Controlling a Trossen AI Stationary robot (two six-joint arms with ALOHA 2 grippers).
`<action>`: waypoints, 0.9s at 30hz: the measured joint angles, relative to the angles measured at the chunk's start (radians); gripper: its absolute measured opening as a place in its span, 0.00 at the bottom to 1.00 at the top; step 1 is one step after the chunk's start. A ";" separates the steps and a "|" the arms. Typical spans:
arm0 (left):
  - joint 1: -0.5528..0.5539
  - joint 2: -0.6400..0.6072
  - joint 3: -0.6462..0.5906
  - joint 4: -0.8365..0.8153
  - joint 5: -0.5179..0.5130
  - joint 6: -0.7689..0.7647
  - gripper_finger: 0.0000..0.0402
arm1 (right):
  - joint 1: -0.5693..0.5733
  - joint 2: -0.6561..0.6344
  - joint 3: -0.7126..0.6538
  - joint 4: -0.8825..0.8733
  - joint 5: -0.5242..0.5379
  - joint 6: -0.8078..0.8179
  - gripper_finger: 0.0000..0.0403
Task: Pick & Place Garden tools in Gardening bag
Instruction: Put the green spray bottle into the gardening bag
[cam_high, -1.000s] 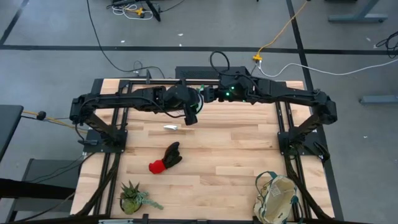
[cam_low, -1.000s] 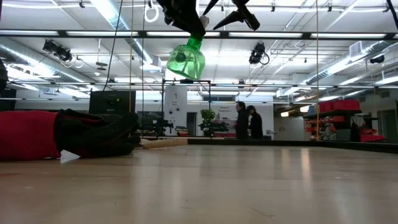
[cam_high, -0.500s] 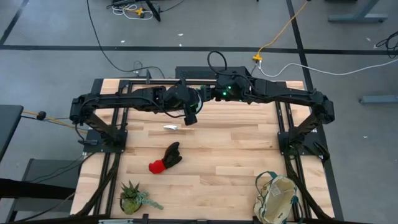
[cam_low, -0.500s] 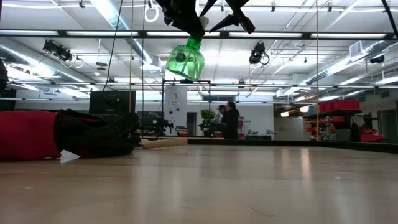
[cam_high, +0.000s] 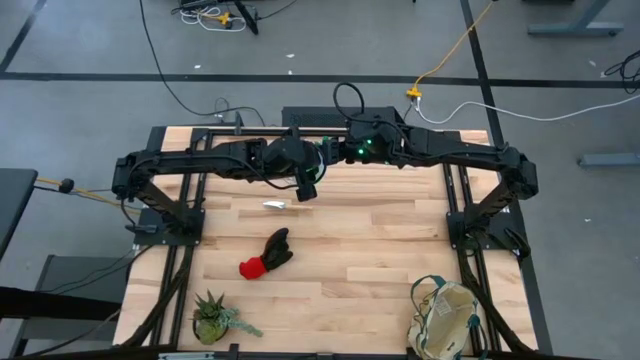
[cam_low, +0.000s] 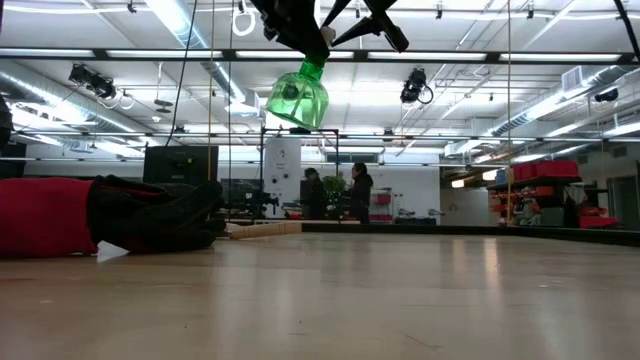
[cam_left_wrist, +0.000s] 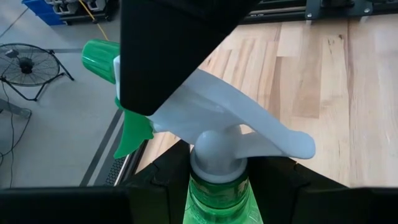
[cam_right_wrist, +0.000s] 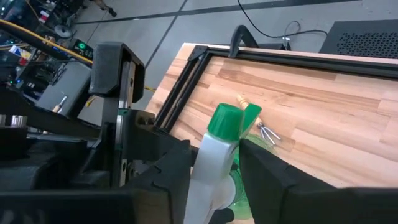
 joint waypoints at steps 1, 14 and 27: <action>0.000 0.000 0.000 0.000 0.000 0.000 0.38 | 0.000 0.000 0.000 0.001 -0.002 0.000 0.32; 0.000 0.000 0.000 0.000 -0.003 0.000 0.38 | 0.000 0.000 0.000 0.002 -0.005 0.000 0.27; 0.000 0.000 0.000 0.004 0.003 0.000 0.45 | 0.000 0.000 0.000 0.009 -0.009 -0.005 0.27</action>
